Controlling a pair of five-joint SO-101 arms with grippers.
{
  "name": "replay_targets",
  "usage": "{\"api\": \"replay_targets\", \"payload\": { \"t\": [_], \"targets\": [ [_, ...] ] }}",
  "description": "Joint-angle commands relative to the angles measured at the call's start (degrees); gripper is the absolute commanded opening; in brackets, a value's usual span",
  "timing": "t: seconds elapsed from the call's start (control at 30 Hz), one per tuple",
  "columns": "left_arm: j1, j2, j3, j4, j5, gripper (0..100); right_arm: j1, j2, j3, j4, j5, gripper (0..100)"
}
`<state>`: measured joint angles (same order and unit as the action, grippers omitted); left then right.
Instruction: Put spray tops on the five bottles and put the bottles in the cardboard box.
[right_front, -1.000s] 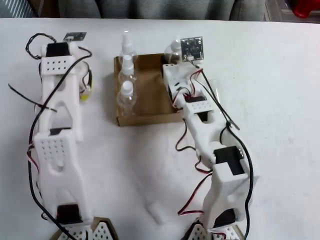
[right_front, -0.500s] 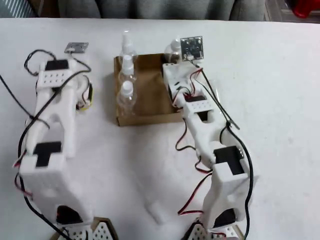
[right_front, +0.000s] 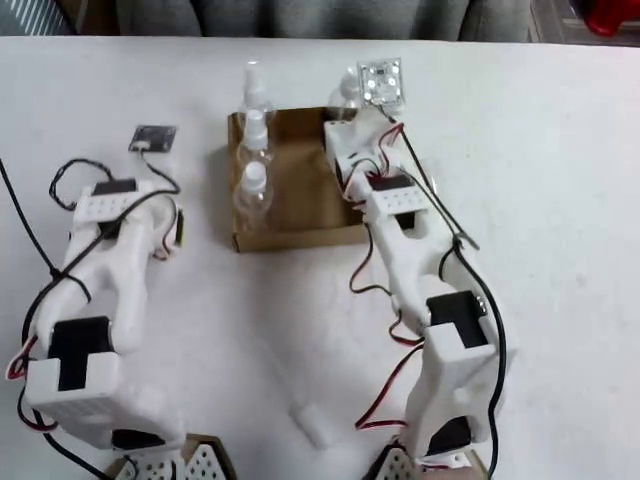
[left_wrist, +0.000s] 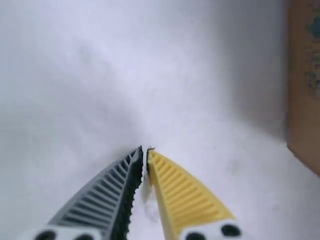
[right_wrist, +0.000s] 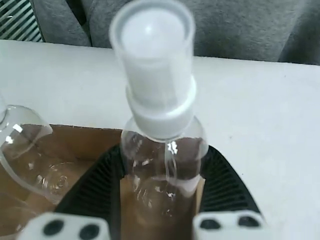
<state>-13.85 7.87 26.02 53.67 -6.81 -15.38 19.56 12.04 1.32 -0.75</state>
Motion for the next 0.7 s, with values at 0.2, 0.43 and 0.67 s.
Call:
{"api": "replay_targets", "payload": {
  "t": [0.2, 0.43, 0.67],
  "targets": [
    [-1.0, -3.8, 3.1, -9.1, -0.7, 2, 0.5, -0.2, -3.7, 0.0, 0.8, 1.5],
    [-1.1, -3.8, 3.1, -9.1, -0.7, 2, 0.6, 6.9, -8.3, 0.2, 0.8, 1.5],
    [-1.1, -3.8, 3.1, -9.1, -0.7, 2, 0.3, 9.2, -8.6, 0.2, 0.8, 1.5]
  ]
}}
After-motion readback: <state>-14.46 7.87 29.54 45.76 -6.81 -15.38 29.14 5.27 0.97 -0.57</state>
